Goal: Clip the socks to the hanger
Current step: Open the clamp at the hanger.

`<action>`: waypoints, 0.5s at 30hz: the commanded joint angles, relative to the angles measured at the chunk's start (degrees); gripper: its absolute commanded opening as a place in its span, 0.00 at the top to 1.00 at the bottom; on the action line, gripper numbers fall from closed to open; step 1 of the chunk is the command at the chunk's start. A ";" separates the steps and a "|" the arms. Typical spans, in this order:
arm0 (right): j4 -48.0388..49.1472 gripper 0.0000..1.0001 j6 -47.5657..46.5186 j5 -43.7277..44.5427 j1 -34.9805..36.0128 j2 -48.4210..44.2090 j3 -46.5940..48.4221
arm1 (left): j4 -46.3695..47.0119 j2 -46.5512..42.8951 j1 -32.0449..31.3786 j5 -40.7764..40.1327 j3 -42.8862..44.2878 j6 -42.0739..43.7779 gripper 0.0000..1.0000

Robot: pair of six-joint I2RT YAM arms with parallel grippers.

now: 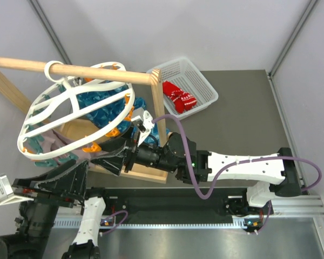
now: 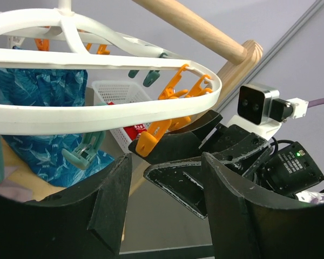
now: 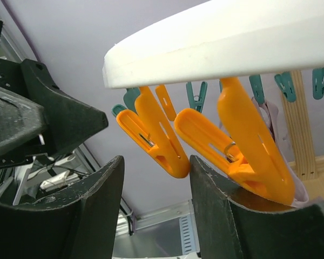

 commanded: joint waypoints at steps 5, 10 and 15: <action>3.62 0.50 -1.45 -2.45 -1.36 1.29 4.28 | 0.37 0.57 -0.35 1.61 -2.46 -0.36 0.41; 4.41 0.53 -1.36 -2.98 -1.71 1.72 4.54 | 0.02 0.31 -0.35 1.17 -3.08 -0.36 0.41; 5.37 0.57 -1.01 -3.68 -1.98 2.25 5.24 | 0.11 0.48 -0.35 1.09 -3.25 -0.44 0.40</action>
